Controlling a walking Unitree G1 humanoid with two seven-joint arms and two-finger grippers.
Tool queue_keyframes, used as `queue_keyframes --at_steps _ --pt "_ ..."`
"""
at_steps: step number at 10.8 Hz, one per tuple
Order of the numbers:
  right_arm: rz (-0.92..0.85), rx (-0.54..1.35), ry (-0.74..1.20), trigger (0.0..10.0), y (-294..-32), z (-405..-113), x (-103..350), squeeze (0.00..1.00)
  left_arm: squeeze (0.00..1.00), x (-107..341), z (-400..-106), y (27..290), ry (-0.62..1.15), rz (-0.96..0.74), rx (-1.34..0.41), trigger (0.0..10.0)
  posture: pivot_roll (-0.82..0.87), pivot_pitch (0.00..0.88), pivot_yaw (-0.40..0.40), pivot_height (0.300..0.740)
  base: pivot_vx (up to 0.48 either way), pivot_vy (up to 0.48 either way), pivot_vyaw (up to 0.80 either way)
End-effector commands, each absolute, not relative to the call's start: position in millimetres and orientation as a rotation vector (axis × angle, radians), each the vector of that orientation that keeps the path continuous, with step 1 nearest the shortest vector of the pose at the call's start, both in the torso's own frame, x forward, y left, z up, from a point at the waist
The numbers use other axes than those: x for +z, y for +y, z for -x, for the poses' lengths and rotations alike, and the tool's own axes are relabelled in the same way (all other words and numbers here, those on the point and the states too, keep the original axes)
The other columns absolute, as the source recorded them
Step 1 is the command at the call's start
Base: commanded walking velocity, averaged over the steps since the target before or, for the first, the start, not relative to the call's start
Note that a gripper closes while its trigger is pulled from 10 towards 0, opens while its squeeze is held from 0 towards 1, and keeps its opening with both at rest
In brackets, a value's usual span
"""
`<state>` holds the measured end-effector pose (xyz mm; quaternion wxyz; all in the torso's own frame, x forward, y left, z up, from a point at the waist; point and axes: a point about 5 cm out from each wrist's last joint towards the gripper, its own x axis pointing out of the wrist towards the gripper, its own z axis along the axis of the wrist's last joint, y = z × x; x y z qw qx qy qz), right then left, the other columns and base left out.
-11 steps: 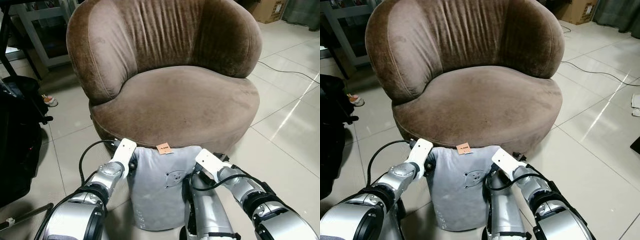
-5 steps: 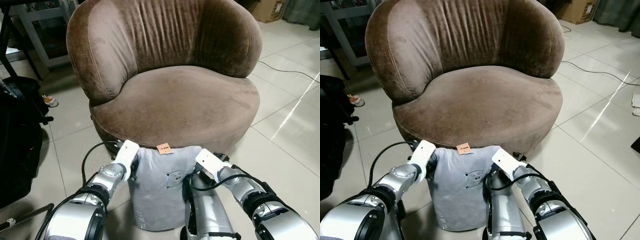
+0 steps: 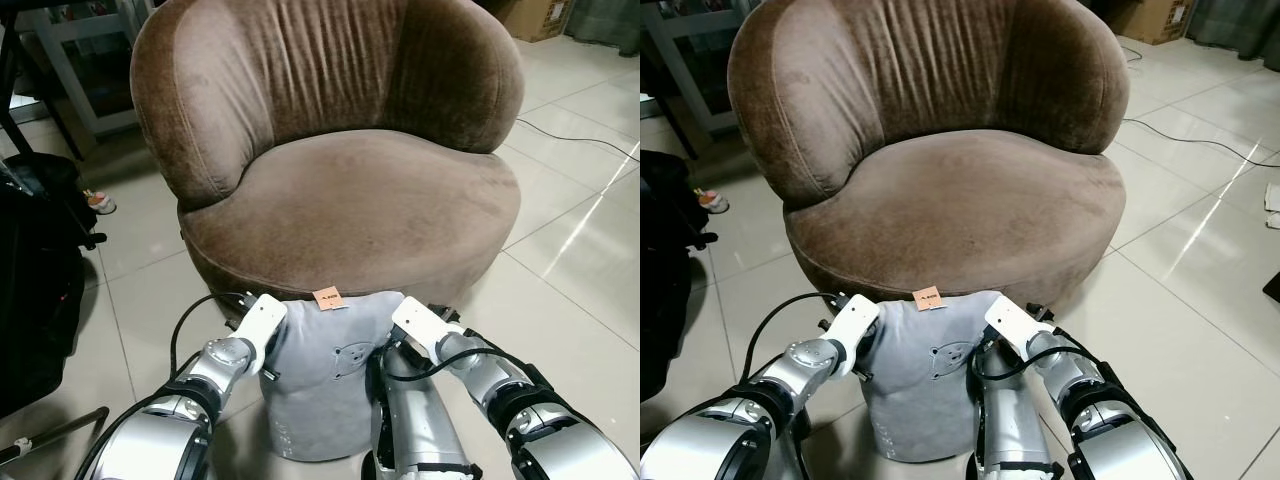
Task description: Move the pillow to the sofa from floor
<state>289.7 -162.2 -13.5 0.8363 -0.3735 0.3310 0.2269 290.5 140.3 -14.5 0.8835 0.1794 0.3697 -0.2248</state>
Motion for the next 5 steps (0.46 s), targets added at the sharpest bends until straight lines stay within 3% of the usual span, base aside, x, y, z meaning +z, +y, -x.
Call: queue_keyframes --at_steps 1,5 --pt "0.782 0.577 1.010 10.0 -177.1 -223.8 -63.8 0.00 0.00 -21.0 -282.9 133.3 0.795 -0.375 -0.509 0.0 -0.32 0.031 0.035 0.381 0.000 0.000 0.00" --pt "0.775 0.574 1.007 10.0 -181.6 -223.3 -63.4 0.00 0.00 -21.5 -282.4 126.8 0.786 -0.382 -0.514 0.0 -0.35 0.056 0.023 0.381 0.000 0.000 0.00"
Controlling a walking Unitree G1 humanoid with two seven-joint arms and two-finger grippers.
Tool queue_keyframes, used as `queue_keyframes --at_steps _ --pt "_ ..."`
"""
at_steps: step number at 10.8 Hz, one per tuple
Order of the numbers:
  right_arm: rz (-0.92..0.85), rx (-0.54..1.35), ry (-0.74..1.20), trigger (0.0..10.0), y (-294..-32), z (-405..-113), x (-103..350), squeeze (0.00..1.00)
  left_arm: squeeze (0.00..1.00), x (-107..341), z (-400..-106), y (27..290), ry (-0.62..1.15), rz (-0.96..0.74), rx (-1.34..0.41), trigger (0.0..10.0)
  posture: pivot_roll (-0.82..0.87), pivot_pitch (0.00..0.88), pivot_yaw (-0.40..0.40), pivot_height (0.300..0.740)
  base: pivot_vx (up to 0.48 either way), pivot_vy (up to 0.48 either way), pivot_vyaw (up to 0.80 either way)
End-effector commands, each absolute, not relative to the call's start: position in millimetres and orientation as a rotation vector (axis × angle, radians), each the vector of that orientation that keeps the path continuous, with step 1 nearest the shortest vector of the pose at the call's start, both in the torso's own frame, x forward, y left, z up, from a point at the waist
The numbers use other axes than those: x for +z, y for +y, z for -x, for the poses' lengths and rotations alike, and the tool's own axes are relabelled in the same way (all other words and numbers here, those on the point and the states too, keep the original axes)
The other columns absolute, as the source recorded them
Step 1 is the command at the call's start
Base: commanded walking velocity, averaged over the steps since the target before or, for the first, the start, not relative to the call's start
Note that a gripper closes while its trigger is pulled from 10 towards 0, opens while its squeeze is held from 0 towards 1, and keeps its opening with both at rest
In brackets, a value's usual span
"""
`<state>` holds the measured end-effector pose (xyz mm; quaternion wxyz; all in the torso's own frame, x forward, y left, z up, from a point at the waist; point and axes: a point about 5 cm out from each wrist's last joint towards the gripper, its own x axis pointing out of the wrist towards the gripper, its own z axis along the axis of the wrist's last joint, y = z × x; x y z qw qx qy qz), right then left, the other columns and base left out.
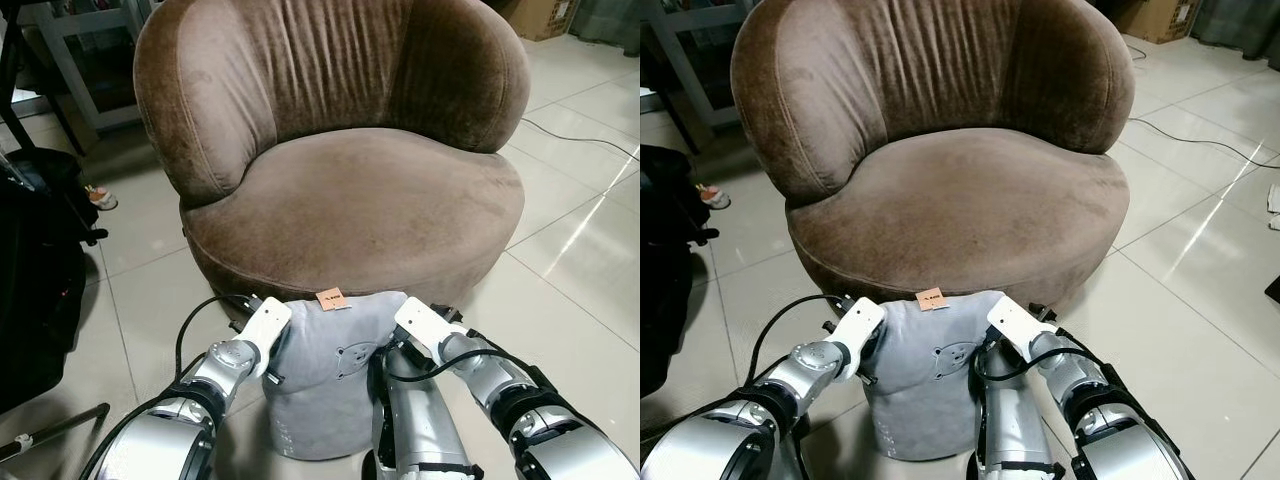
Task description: Move the pillow to the sofa from floor
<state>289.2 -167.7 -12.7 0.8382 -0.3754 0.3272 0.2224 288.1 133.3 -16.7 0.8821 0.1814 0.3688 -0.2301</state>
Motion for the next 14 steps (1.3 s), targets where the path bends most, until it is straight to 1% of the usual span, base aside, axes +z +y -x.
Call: queue_keyframes --at_steps 1,14 --pt "0.774 0.575 1.007 10.0 -182.3 -223.6 -63.0 0.00 0.00 -21.5 -282.3 125.8 0.786 -0.382 -0.517 0.0 -0.35 0.059 0.021 0.381 0.000 0.000 0.00" --pt "0.781 0.557 0.988 10.0 -179.3 -231.6 -58.6 0.00 0.00 -24.1 -279.6 125.0 0.809 -0.398 -0.521 0.0 -0.35 0.048 0.030 0.381 0.000 0.000 0.00"
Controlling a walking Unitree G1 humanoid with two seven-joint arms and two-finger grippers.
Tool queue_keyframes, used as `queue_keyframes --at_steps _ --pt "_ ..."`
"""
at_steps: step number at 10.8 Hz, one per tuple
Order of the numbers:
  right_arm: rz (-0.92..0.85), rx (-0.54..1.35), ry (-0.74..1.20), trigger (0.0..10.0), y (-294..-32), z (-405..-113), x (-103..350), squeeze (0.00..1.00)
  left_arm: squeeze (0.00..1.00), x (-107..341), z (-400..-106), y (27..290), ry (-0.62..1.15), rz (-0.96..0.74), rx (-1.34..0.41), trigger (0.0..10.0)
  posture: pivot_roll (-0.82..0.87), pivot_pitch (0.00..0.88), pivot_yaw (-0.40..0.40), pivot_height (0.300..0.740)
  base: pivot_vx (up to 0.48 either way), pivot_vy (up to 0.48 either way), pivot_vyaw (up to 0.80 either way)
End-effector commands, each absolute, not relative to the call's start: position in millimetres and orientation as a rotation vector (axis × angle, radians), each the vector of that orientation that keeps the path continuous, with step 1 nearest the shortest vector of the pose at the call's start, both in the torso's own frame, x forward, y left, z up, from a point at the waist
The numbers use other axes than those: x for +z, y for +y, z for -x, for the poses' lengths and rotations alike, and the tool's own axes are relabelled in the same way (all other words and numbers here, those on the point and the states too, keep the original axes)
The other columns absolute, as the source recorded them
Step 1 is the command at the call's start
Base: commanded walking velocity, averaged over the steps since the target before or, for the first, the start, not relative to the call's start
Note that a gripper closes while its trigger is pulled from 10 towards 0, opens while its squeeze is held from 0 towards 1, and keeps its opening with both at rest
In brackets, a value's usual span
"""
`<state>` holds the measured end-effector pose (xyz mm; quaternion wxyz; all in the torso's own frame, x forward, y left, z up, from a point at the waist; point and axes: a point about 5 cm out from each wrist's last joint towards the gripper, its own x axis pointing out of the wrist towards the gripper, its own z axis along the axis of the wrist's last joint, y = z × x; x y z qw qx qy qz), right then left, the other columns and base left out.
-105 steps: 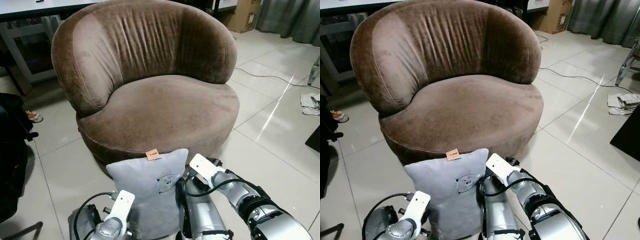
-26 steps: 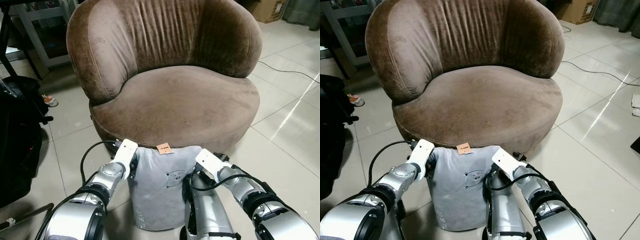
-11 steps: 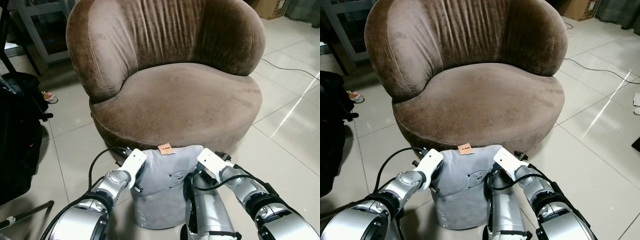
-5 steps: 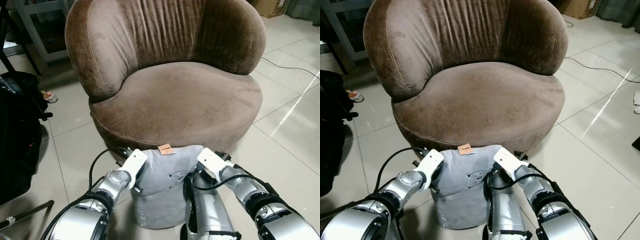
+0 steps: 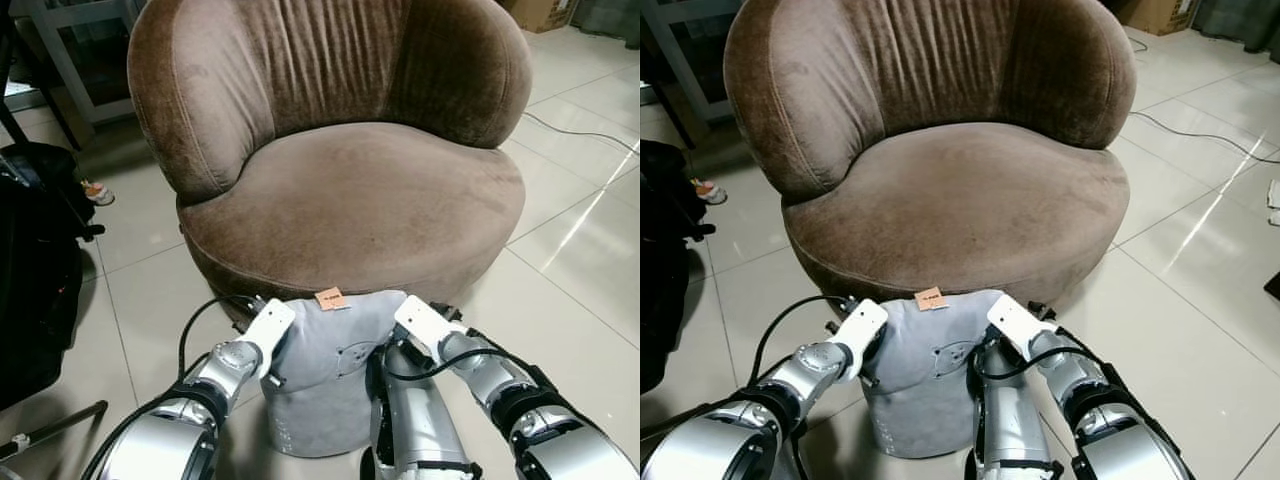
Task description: Move the pillow to the sofa from floor
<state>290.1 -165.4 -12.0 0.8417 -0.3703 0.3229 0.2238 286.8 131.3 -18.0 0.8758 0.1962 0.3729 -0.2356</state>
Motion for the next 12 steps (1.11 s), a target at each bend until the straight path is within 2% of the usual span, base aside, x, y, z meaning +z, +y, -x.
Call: queue_keyframes --at_steps 1,2,10,12 --pt "0.780 0.556 0.987 10.0 -179.3 -231.7 -58.6 0.00 0.00 -24.9 -279.2 125.4 0.816 -0.423 -0.511 1.6 -0.35 0.048 0.030 0.381 0.000 0.000 0.00" --pt "0.785 0.557 0.985 10.0 -178.9 -231.6 -58.7 0.00 0.00 -25.6 -278.6 125.8 0.821 -0.442 -0.510 10.0 -0.34 0.042 0.033 0.381 0.000 0.000 0.00" --pt "0.725 0.509 0.955 10.0 -178.9 -231.6 -58.7 0.00 0.00 -30.0 -274.0 131.0 0.830 -0.491 -0.493 10.0 -0.33 0.036 0.030 0.381 0.000 0.000 0.00" --pt "0.726 0.523 0.974 10.0 -178.8 -230.6 -59.3 0.00 0.00 -30.3 -273.7 130.7 0.830 -0.496 -0.496 10.0 -0.33 0.036 0.030 0.413 0.000 0.000 0.00"
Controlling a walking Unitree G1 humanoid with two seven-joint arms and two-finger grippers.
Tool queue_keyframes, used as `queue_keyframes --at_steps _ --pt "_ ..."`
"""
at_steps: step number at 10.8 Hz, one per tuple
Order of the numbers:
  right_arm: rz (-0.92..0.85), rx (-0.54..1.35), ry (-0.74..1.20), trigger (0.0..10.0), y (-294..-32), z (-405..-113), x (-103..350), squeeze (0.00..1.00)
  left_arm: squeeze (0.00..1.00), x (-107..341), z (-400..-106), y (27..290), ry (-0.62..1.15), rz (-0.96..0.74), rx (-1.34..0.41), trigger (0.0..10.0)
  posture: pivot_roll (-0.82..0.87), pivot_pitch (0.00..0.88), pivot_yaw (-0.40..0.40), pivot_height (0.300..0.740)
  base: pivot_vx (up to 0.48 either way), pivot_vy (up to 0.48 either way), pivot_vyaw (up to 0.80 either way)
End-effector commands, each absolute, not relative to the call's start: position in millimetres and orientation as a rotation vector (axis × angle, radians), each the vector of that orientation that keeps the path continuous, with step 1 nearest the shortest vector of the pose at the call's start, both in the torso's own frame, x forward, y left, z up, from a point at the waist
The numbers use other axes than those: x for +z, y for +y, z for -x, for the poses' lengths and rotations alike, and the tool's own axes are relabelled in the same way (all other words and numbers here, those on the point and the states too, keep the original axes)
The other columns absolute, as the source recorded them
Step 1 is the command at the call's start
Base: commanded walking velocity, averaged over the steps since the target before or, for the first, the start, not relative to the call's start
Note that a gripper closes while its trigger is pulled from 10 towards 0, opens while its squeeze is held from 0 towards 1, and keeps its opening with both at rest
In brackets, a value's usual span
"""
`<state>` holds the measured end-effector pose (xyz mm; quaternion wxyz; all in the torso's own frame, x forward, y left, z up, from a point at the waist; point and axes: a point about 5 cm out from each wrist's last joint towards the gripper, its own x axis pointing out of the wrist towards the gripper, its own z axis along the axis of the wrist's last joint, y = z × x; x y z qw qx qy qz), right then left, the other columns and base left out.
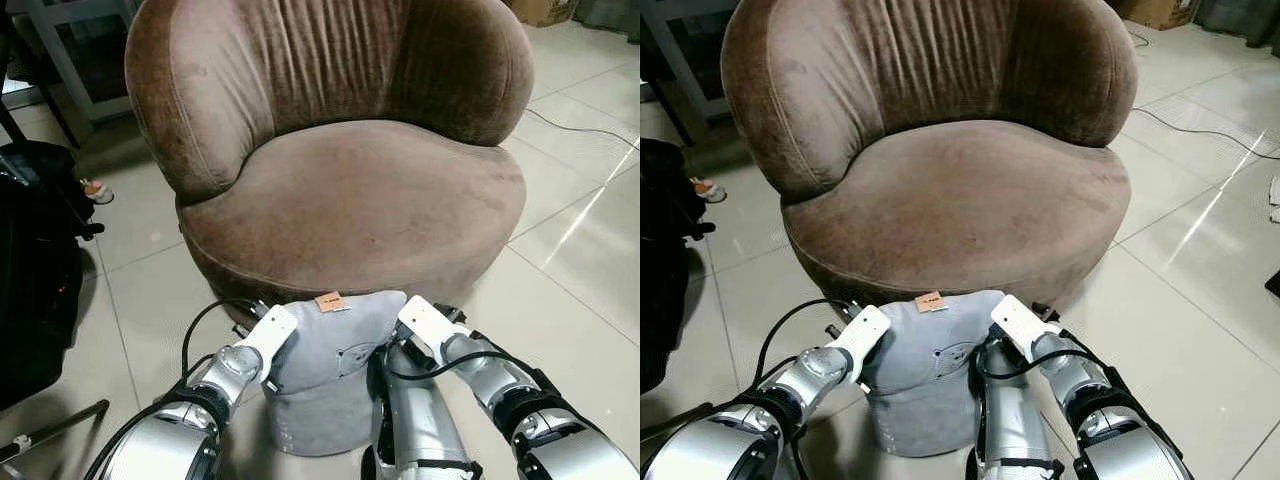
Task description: Move the pillow to the sofa from floor
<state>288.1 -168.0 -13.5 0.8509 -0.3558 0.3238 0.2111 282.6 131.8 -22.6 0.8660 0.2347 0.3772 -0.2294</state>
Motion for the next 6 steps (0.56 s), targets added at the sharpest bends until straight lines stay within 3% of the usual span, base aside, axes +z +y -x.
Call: queue_keyframes --at_steps 1,6 --pt "0.728 0.524 0.975 10.0 -178.5 -230.7 -59.3 0.00 0.00 -31.0 -272.9 130.7 0.832 -0.498 -0.498 10.0 -0.32 0.043 0.029 0.427 0.000 0.000 0.00" --pt "0.733 0.522 0.968 10.0 -178.2 -232.1 -58.4 0.00 0.00 -32.4 -271.1 130.1 0.836 -0.507 -0.503 10.0 -0.32 0.040 0.031 0.503 0.000 0.000 0.00"
